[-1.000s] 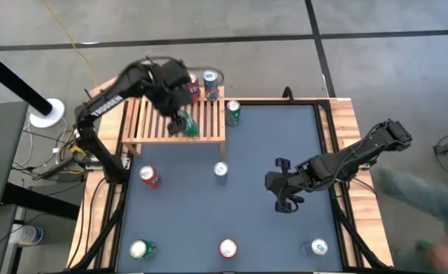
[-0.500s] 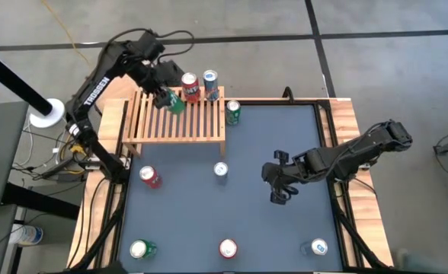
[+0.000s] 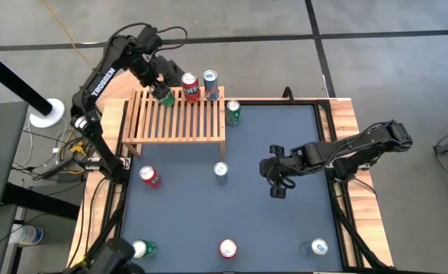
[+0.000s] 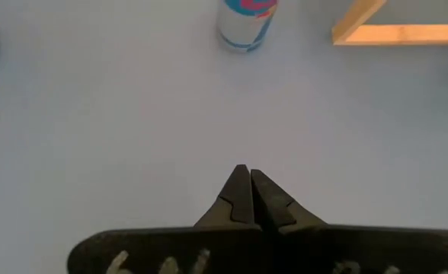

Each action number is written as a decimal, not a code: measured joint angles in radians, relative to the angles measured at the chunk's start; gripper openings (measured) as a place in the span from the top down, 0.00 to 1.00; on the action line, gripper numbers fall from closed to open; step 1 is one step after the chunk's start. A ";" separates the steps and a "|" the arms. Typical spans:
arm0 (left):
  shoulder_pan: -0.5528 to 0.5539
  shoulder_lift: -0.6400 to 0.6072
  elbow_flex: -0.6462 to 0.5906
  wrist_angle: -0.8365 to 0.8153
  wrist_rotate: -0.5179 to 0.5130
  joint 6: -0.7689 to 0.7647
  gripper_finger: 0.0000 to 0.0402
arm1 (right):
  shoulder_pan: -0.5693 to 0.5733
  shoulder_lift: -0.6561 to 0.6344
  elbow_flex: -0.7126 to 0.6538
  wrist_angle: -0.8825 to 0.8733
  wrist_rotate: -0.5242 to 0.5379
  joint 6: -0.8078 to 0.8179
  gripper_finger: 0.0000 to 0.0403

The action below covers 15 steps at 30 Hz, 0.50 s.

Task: Place canned beverage on shelf
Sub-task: Put the middle right green soda can on the shelf

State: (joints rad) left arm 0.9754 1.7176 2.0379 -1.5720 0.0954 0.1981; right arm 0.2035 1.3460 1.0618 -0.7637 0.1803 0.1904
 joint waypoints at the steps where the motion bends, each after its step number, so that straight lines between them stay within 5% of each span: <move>1: 0.000 0.014 0.011 0.001 0.000 0.000 0.28 | -0.008 0.000 0.000 0.003 0.000 -0.014 1.00; 15: 0.050 0.069 0.100 0.002 0.018 -0.048 0.28 | -0.097 0.000 0.000 0.014 -0.019 -0.123 1.00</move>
State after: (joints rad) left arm 1.0255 1.7868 2.1376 -1.5702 0.1135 0.1501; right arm 0.1070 1.3460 1.0620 -0.7502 0.1615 0.0670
